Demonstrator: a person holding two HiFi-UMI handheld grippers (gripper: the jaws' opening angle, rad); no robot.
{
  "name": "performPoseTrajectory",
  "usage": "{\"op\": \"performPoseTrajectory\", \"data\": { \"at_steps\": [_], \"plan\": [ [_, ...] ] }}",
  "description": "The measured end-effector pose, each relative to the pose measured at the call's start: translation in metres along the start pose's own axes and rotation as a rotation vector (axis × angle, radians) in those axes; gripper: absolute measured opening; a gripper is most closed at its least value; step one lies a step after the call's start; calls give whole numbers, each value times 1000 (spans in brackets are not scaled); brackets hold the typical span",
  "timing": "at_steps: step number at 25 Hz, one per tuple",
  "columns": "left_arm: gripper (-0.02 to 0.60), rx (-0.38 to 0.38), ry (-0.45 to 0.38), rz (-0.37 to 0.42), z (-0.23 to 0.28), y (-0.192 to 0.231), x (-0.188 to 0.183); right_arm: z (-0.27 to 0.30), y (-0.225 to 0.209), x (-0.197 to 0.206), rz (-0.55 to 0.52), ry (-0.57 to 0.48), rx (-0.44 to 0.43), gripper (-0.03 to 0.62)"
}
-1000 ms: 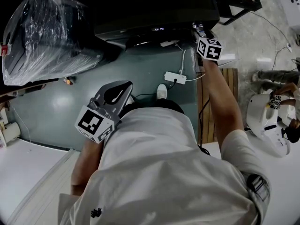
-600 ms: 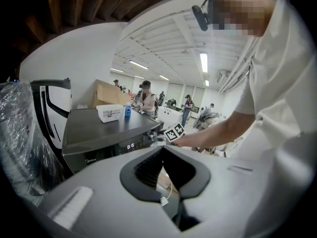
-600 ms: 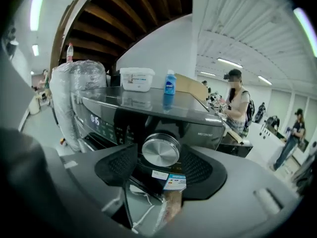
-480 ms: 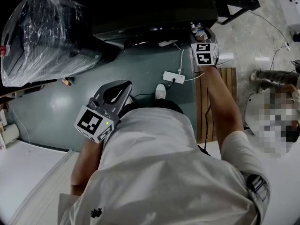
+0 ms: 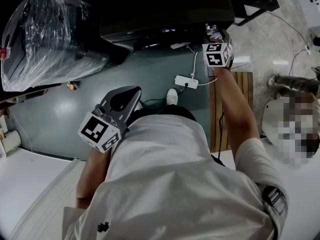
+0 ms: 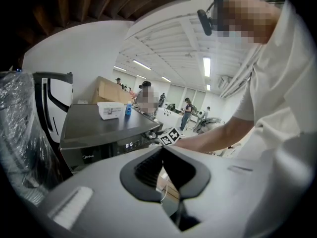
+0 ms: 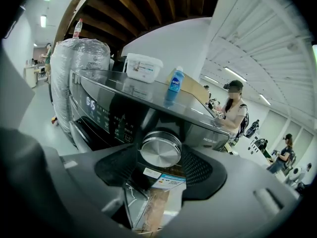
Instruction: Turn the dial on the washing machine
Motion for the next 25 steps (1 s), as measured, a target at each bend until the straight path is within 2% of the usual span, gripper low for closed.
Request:
{"op": "performPoseTrajectory", "data": {
  "at_steps": [6, 13, 21, 25],
  "plan": [
    [55, -4, 13, 34, 1, 2, -2, -4, -6, -8, 63, 12, 6, 250],
    [55, 2, 14, 34, 3, 5, -1, -2, -16, -2, 248, 10, -51, 252],
    [55, 10, 15, 33, 3, 6, -4, 0, -24, 2, 373, 8, -107, 252],
    [55, 8, 17, 36, 2, 5, -4, -6, -23, 0, 322, -12, -94, 252]
  ]
}}
Point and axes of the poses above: the fingertips, and each gripper's own axes: z forward along the fingers, y to its left, x out of its underside, the point moved 9 cm from there along -z, backward along the fingers, and after that the axes turned 11 degrees about x, right-handed, at the moved point
